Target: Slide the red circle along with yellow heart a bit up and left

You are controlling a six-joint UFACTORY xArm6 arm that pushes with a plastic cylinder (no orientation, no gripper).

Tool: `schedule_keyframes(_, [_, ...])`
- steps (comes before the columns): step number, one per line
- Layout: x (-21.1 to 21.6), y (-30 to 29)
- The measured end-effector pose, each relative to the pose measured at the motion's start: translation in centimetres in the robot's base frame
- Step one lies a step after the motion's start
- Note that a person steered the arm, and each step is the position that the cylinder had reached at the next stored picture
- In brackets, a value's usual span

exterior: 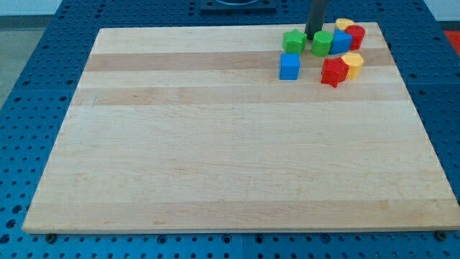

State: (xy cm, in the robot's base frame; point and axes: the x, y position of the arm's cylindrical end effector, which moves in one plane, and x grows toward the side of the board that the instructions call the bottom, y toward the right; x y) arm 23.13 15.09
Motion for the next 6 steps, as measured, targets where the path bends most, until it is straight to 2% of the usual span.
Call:
schedule_keyframes(3, [-1.4,-2.1])
schedule_keyframes(6, [-1.3,-11.3])
